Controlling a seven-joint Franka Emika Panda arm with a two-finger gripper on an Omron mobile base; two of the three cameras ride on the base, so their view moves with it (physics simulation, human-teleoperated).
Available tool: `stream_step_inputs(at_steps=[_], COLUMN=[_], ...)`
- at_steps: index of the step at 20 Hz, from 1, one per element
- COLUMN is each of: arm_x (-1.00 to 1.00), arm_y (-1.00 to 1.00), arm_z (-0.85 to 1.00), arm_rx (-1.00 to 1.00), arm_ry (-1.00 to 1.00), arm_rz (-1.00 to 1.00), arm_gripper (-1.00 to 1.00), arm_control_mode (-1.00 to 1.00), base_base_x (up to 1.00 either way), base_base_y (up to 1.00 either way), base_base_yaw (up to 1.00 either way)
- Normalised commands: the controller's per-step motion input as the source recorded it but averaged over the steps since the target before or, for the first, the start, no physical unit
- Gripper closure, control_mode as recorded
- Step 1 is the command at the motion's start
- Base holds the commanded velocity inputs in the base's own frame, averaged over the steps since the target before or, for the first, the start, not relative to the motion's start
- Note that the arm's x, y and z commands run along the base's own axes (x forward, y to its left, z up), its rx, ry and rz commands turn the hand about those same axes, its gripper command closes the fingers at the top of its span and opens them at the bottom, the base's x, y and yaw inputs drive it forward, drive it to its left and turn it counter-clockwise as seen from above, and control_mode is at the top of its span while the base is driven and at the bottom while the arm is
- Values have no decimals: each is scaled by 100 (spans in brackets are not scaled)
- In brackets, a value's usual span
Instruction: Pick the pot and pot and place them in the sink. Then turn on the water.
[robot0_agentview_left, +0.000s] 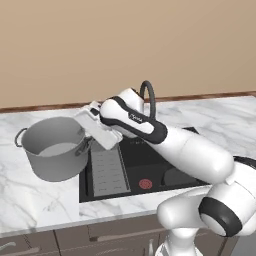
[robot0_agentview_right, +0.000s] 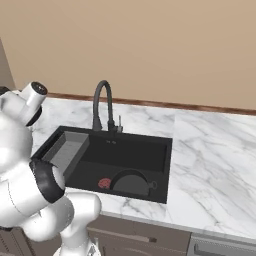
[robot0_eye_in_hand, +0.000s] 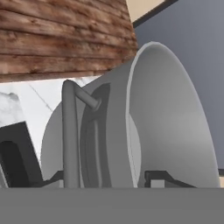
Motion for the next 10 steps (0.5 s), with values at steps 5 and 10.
stream_step_inputs(at_steps=[5, 10], arm_x=[-3, -5], arm_y=[-90, -91], arm_z=[22, 19], arm_rx=[5, 6], arm_ry=[0, 0], arm_rz=[-5, -3], arm_gripper=[100, 100], arm_control_mode=[-100, -100], base_base_x=[0, 0], base_base_y=[0, 0], base_base_yaw=[0, 0])
